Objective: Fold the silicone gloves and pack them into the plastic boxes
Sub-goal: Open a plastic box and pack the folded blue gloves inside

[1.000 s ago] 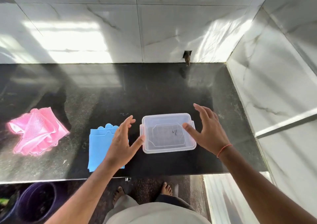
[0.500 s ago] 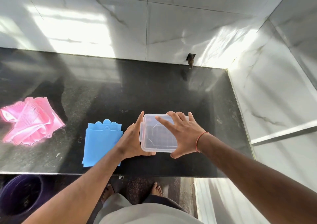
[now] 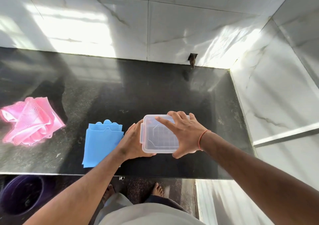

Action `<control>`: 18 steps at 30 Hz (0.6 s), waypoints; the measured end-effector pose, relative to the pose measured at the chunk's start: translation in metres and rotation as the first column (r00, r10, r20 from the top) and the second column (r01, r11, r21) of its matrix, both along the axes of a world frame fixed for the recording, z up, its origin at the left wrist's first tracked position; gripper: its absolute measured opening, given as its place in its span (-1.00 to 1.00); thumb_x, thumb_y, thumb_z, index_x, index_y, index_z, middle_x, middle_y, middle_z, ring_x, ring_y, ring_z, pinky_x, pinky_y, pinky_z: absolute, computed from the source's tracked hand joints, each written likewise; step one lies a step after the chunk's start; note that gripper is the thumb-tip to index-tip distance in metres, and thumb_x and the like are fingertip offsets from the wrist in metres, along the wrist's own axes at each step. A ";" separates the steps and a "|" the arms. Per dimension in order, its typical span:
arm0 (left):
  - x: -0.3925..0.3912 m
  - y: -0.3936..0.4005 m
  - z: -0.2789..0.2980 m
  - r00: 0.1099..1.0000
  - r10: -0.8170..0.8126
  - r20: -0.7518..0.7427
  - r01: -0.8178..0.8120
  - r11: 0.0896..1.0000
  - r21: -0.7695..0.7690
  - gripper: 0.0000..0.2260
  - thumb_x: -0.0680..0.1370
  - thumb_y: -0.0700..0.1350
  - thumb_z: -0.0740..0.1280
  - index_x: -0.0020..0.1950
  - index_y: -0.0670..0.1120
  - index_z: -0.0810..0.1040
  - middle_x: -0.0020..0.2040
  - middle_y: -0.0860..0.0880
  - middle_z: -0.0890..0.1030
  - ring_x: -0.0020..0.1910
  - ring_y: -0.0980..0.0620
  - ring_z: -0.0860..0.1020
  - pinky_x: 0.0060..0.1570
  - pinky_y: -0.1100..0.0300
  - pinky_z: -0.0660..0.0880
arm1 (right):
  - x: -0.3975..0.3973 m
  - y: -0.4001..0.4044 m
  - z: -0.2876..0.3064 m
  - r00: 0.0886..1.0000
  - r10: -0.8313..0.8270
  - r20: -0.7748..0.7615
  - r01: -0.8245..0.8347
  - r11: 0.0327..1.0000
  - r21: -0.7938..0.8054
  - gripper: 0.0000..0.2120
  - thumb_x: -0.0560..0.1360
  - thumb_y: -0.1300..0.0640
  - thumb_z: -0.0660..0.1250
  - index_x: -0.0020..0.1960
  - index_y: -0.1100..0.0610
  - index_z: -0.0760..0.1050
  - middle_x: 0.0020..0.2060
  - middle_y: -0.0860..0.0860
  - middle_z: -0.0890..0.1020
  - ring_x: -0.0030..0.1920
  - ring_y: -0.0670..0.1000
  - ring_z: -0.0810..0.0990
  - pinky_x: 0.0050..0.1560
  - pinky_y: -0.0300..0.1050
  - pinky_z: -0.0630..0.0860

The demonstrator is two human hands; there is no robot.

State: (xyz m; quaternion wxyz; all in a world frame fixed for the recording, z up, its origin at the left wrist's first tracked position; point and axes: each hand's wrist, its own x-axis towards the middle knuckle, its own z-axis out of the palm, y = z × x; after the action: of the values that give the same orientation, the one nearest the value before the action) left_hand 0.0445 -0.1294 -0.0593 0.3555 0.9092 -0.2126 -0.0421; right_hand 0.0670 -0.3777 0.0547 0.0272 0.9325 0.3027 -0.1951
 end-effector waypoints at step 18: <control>0.004 -0.003 -0.002 1.000 -0.013 -0.024 0.014 1.000 0.020 -0.17 0.27 0.35 0.63 0.47 0.22 0.40 0.32 0.31 0.46 0.24 0.15 0.57 0.32 -0.12 0.62 | 0.042 -0.062 0.027 0.823 -0.270 -0.500 0.499 0.765 0.408 0.05 0.25 -0.32 0.64 0.55 -0.56 0.10 0.47 -0.13 0.39 0.40 -0.02 0.47 0.48 0.08 0.47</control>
State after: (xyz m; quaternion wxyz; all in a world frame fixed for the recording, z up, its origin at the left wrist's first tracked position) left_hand 0.0485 -0.1319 -0.0616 0.3488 0.9106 -0.2141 -0.0575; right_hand 0.1090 -0.4393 0.0822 -0.3328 0.8834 0.1397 -0.2990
